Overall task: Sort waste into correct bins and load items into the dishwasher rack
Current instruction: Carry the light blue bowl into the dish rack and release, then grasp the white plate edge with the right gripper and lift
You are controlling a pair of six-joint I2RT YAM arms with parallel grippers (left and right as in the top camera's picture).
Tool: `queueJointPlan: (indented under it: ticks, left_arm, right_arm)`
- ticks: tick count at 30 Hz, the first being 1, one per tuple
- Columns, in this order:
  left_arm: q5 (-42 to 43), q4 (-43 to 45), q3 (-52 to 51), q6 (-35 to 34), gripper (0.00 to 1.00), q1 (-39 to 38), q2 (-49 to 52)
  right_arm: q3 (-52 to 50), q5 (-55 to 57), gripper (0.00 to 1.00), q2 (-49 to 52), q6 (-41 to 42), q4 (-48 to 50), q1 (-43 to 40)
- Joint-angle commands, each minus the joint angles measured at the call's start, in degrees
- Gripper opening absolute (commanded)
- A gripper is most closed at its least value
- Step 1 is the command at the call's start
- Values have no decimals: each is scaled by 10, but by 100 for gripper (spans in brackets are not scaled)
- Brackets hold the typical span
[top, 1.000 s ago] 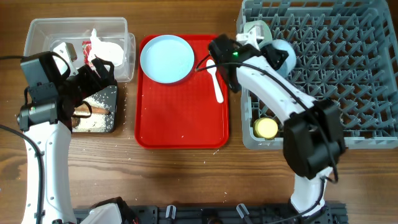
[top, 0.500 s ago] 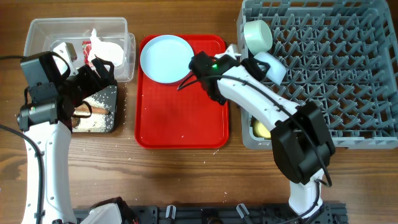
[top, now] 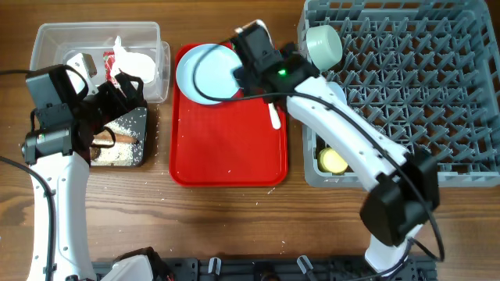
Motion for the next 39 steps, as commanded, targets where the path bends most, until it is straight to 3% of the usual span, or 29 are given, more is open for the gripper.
queueJointPlan:
  ticks: [1, 2, 6, 8, 17, 22, 25, 31, 33, 36, 39]
  left_arm:
    - [7, 2, 6, 12, 100, -1, -3]
    - [7, 2, 6, 12, 100, -1, -3]
    - [7, 2, 6, 12, 100, -1, -3]
    - [7, 2, 6, 12, 100, -1, -3]
    - [7, 2, 6, 12, 100, -1, -3]
    - [7, 2, 6, 12, 100, -1, -3]
    - [7, 2, 6, 12, 100, -1, -3]
    - [7, 2, 6, 12, 100, -1, -3]
    - [7, 2, 6, 12, 100, -1, -3]
    - [7, 2, 6, 12, 100, -1, -3]
    - [7, 2, 6, 12, 100, -1, -3]
  right_arm:
    - [7, -275, 70, 7, 49, 79, 1]
    - [6, -268, 59, 20, 96, 99, 1]
    - [0, -140, 55, 95, 298, 111, 4]
    - [0, -128, 54, 135, 385, 111, 1]
    - [0, -96, 45, 236, 485, 121, -9]
    - [0, -96, 30, 237, 484, 125, -9]
    - [1, -135, 5, 236, 485, 91, -13]
    - [8, -199, 4, 219, 460, 24, -50]
    - [9, -200, 4, 162, 344, 12, -59]
    - [9, -192, 4, 80, 239, 3, -59]
    - [9, -64, 4, -42, 167, -38, -59]
